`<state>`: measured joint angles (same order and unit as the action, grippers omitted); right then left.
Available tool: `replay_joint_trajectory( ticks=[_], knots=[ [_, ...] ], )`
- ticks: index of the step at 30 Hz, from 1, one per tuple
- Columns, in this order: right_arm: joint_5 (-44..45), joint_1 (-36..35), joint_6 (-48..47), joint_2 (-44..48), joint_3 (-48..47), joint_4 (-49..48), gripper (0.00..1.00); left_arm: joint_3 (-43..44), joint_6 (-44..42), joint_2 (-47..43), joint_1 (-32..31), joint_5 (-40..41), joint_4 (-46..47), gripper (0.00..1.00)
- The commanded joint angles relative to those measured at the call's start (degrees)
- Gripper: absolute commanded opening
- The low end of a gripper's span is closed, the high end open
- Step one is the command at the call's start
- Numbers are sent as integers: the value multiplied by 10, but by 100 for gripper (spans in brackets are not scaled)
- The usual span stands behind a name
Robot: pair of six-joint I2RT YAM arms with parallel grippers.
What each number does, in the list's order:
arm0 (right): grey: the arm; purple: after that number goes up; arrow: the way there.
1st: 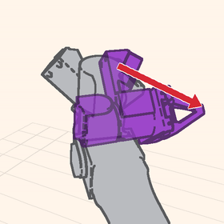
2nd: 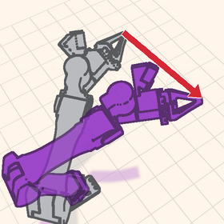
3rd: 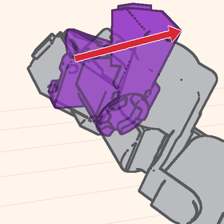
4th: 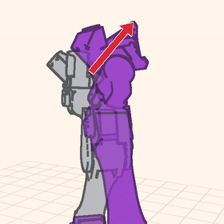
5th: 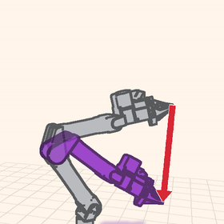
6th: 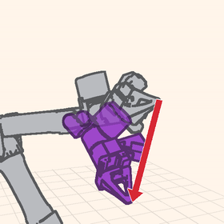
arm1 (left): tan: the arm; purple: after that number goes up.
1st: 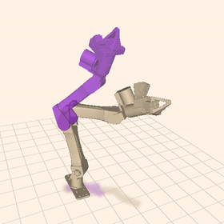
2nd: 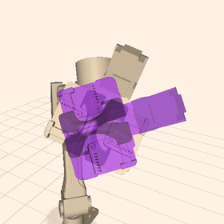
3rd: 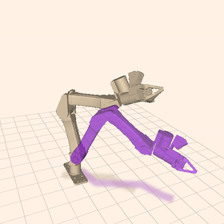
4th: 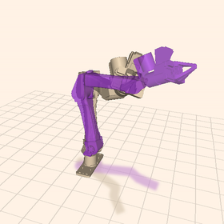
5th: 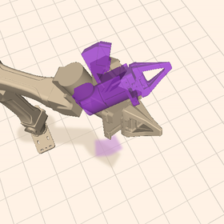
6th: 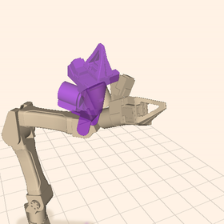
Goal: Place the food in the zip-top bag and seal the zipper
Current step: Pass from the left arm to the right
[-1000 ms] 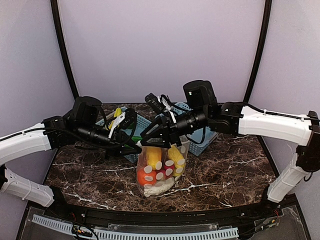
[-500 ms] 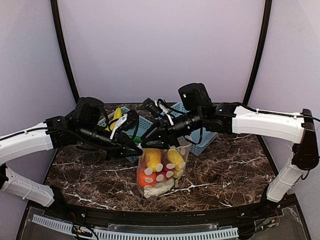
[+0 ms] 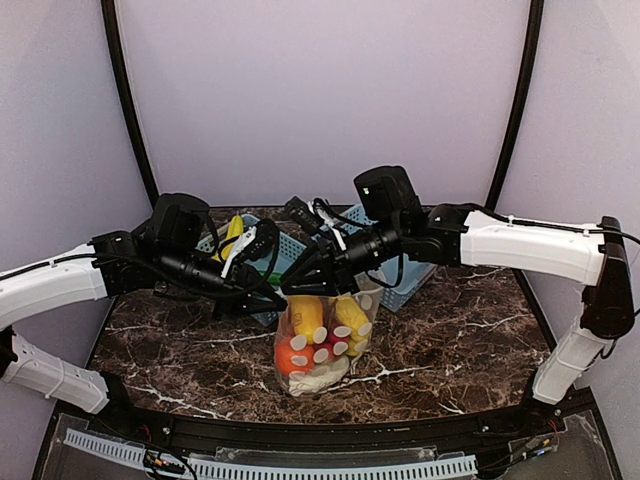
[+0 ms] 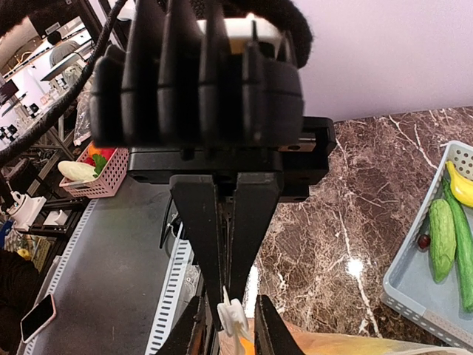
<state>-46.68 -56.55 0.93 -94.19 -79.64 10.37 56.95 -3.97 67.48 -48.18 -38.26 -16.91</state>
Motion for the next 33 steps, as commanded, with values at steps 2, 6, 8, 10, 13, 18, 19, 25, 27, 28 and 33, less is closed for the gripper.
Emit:
replay_joint_trajectory(
  ticks=[2, 6, 8, 10, 13, 18, 19, 25, 27, 28, 33],
  knots=[
    [-4, 3, -4, -12, -5, 11, 24, 18, 5, -9, -1, -6, 13, 1],
    [-4, 3, -4, -12, -3, 10, 25, 16, 11, -12, -1, -12, 19, 1],
    [-3, 3, -4, -12, -2, 10, 25, 12, 16, -15, -2, -17, 28, 1],
    [-1, 2, -4, -10, 0, 10, 25, 8, 20, -16, -1, -19, 35, 1],
    [9, 3, -5, -9, 7, 10, 27, 4, 23, -19, -1, -27, 41, 1],
    [14, 6, -3, -8, 10, 6, 28, -8, 29, -27, -1, -34, 55, 1],
    [11, 6, -1, -8, 11, 2, 29, -10, 29, -29, -2, -35, 56, 1],
    [3, 8, 3, -9, 10, -2, 31, -13, 30, -30, -2, -41, 55, 1],
    [0, 8, 4, -10, 11, -1, 30, -12, 29, -31, -1, -42, 54, 1],
    [-2, 8, 5, -10, 11, 0, 30, -12, 29, -30, -1, -44, 53, 1],
    [-18, 8, 7, -14, 6, 2, 26, -11, 30, -28, -2, -43, 51, 1]
  ],
)
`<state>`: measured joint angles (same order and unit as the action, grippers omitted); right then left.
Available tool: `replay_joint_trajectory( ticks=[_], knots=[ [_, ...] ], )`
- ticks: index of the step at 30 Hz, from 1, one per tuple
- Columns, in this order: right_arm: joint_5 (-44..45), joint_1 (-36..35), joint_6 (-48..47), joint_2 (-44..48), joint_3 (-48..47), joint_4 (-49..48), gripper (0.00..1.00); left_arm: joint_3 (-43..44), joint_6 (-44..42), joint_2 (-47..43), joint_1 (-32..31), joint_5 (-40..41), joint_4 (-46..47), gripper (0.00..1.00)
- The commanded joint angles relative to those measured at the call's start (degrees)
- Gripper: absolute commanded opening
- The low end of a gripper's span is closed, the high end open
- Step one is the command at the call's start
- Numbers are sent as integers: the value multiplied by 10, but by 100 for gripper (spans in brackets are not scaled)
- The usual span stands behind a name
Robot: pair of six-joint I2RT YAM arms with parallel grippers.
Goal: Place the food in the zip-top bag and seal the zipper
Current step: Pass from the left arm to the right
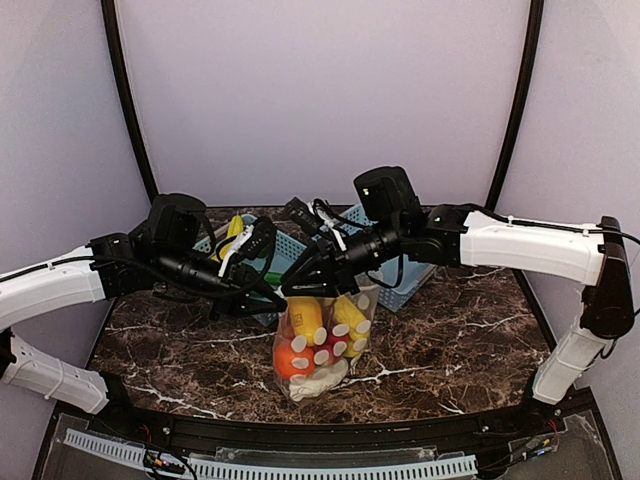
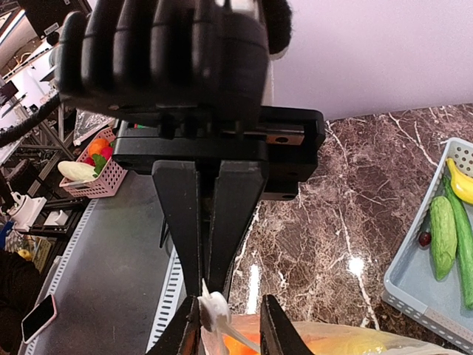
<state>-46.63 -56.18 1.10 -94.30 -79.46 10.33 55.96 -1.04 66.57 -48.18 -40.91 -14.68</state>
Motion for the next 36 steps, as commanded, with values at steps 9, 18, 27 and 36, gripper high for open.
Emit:
replay_joint_trajectory(
  ticks=[9, 18, 27, 36],
  knots=[
    [-50, 4, 4, -28, -8, 20, 20, -3, -1, -24, -1, 0, 29, 1],
    [-54, 5, 7, -20, -9, 19, 0, -12, -4, -30, 1, 29, 25, 1],
    [-9, 7, 9, 2, 5, 17, 0, -21, -5, -41, 8, 78, 8, 1],
    [60, 8, 6, 38, 28, 5, 0, -19, -16, -48, 9, 126, -14, 1]
  ],
)
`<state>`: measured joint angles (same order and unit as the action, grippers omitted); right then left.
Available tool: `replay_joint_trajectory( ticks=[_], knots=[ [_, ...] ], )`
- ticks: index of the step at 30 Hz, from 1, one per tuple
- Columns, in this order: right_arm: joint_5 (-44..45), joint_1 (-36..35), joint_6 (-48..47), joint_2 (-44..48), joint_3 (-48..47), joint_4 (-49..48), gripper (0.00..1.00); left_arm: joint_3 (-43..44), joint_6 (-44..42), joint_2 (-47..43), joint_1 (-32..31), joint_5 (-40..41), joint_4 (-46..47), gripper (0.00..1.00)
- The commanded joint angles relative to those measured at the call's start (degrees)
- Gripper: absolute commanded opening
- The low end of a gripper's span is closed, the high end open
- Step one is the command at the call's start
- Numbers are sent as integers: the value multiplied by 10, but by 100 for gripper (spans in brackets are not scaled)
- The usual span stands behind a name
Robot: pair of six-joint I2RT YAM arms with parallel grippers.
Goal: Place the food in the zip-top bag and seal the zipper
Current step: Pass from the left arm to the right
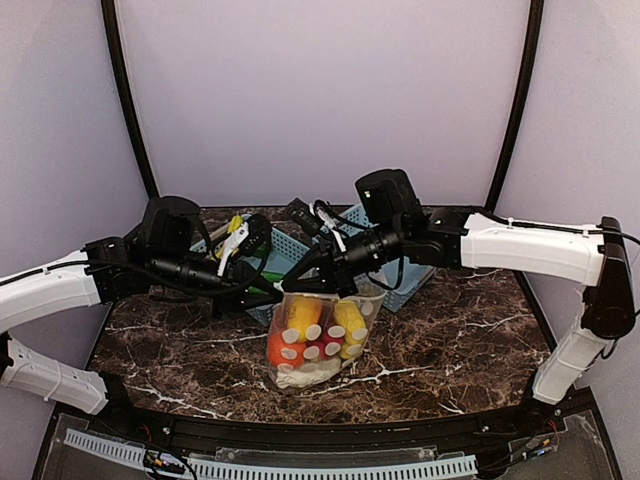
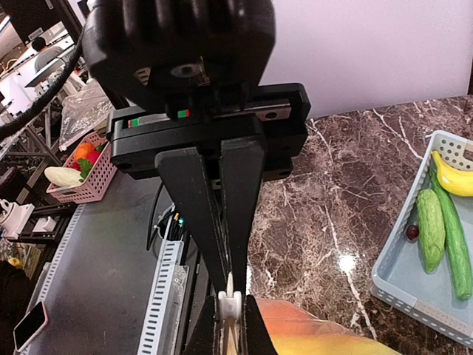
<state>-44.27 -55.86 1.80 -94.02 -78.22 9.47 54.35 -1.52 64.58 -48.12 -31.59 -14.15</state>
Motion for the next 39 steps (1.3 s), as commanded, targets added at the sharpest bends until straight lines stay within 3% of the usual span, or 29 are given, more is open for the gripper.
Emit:
replay_joint_trajectory(
  ticks=[1, 8, 17, 20, 21, 23, 25, 27, 30, 39],
  knots=[
    [45, 5, -2, 38, 18, 15, 0, -3, -11, -29, 8, 39, -21, 1],
    [93, 5, -13, 56, 28, 30, 0, -5, -11, -34, 9, 53, -18, 1],
    [86, 5, -12, 58, 28, 39, 0, -4, -4, -25, 9, 37, -8, 2],
    [69, 2, -6, 53, 23, 31, 0, -1, 7, -18, 9, 5, 12, 16],
    [65, 2, -5, 51, 21, 30, 0, 0, 11, -17, 9, -3, 16, 29],
    [62, 1, -5, 48, 20, 27, 0, 5, 12, -12, 10, -16, 22, 44],
    [60, 1, -5, 47, 18, 27, 0, 9, 12, -11, 10, -23, 26, 52],
    [55, 1, -5, 46, 18, 27, 0, 10, 26, -9, 10, -25, 33, 54],
    [49, 0, -3, 45, 19, 27, 0, 10, 42, -3, 13, -29, 46, 52],
    [40, -2, -4, 46, 21, 28, 0, 5, 107, 25, 35, -83, 116, 30]
  ],
)
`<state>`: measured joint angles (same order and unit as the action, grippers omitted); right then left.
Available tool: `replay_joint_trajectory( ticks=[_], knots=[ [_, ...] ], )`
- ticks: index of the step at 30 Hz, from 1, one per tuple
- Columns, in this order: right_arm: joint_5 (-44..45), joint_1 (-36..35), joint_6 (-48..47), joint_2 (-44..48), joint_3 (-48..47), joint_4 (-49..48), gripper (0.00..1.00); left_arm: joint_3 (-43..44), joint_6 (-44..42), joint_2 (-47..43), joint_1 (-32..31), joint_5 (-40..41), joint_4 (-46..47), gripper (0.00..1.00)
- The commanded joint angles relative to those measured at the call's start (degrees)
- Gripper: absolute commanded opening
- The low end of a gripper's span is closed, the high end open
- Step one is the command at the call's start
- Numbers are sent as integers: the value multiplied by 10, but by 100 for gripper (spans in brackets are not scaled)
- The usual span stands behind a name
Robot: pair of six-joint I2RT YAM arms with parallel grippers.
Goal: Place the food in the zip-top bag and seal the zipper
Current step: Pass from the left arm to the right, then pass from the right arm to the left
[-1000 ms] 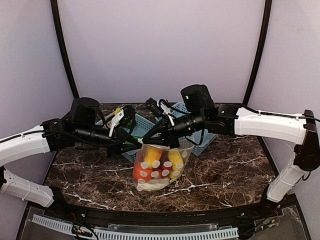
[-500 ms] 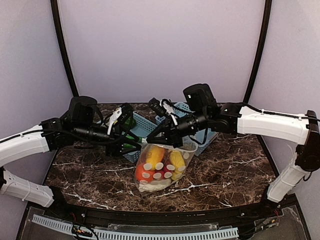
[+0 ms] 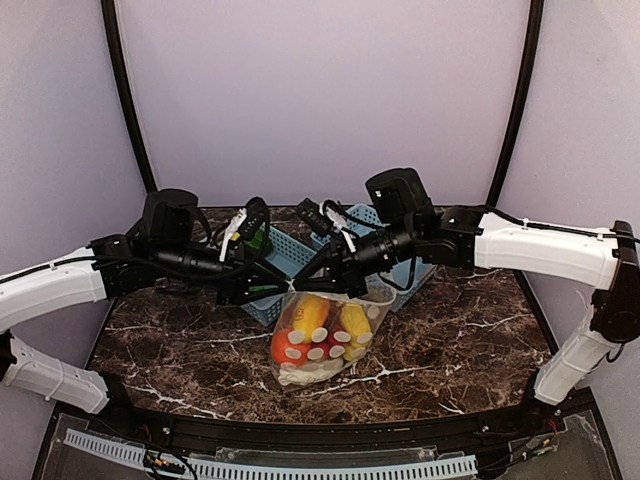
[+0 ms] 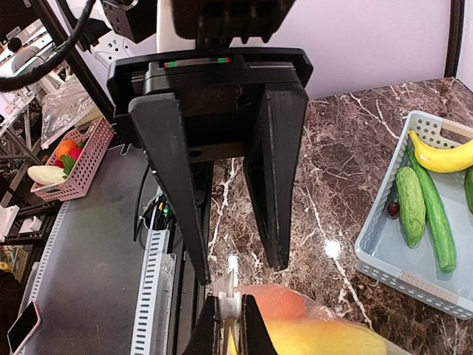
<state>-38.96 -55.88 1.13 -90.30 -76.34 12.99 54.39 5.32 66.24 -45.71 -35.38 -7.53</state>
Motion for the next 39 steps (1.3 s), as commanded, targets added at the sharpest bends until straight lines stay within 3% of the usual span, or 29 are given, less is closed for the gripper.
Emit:
replay_joint_trajectory(
  ticks=[1, 7, 16, 24, 31, 39],
  knots=[
    [-14, -2, 4, 8, 2, -6, 0, 5, 42, 10, 12, -50, 54, 28],
    [-9, -2, 2, 10, 6, -7, 0, 2, 56, 17, 15, -71, 70, 16],
    [-4, -3, 3, 11, 10, -13, 0, -15, 69, 19, 15, -92, 73, 24],
    [-1, -2, 4, 14, 13, -16, 0, -25, 71, 22, 14, -88, 71, 20],
    [0, -2, 5, 14, 14, -16, 0, -30, 74, 18, 14, -84, 73, 2],
    [7, -2, 6, 20, 16, -13, 0, -38, 63, -1, 15, -62, 73, 1]
  ],
)
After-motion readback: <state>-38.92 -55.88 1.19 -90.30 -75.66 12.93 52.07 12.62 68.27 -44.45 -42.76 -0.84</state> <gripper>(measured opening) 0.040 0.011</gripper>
